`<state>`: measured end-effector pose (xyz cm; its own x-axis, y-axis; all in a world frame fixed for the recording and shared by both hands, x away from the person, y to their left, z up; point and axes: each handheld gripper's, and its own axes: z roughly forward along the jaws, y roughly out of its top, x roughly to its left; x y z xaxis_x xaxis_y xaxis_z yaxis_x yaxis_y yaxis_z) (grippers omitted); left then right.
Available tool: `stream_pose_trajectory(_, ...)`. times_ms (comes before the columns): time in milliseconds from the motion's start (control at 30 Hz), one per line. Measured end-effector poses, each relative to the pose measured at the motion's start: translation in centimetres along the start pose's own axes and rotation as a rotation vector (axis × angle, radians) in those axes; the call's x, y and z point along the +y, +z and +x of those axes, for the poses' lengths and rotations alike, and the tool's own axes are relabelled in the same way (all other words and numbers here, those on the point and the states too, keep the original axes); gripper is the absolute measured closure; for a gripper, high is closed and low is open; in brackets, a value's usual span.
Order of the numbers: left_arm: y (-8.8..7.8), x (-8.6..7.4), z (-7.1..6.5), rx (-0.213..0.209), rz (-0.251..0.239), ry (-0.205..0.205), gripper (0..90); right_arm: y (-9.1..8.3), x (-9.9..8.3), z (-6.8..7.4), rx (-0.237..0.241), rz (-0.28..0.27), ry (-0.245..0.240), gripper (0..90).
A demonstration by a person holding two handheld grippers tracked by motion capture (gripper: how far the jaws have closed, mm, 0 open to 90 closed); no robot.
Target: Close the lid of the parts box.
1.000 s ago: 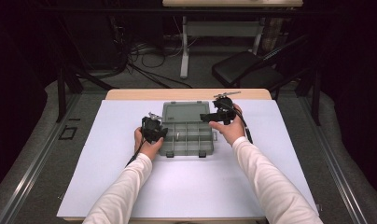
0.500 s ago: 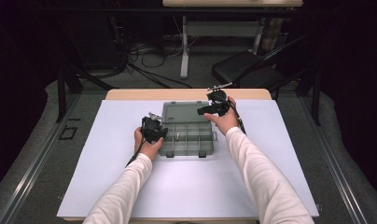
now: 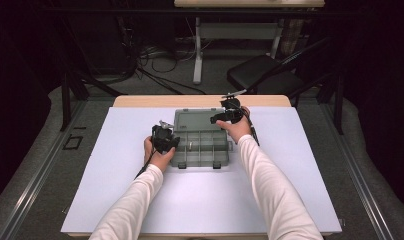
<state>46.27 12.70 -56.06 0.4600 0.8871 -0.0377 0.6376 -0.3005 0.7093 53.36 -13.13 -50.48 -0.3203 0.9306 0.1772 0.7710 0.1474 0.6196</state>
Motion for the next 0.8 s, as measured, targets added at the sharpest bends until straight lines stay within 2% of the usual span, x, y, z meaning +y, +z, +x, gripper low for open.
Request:
stream_pose_trajectory(133, 0.0, 0.0, 0.0, 0.000, -0.001, -0.001, 70.1, 0.5, -0.1, -0.2, 0.002, 0.007, 0.007, 18.5)
stream_pose_trajectory(267, 0.0, 0.0, 0.0, 0.001, 0.000, 0.001, 70.2, 1.0, -0.3, -0.5, 0.030, 0.024, 0.048, 18.5)
stream_pose_trajectory(433, 0.0, 0.0, 0.0, 0.002, 0.000, 0.000, 70.2, 1.7, -0.6, -1.0, 0.036, 0.043, 0.077, 18.5)
stream_pose_trajectory(633, 0.0, 0.0, 0.0, 0.002, 0.000, 0.000, 70.2, 2.2, -0.8, -1.1, 0.043, 0.070, 0.087, 18.5)
stream_pose_trajectory(800, 0.0, 0.0, -0.1, 0.005, -0.003, 0.000, 70.2, 2.7, -1.0, -1.1, 0.071, 0.062, 0.120, 18.5)
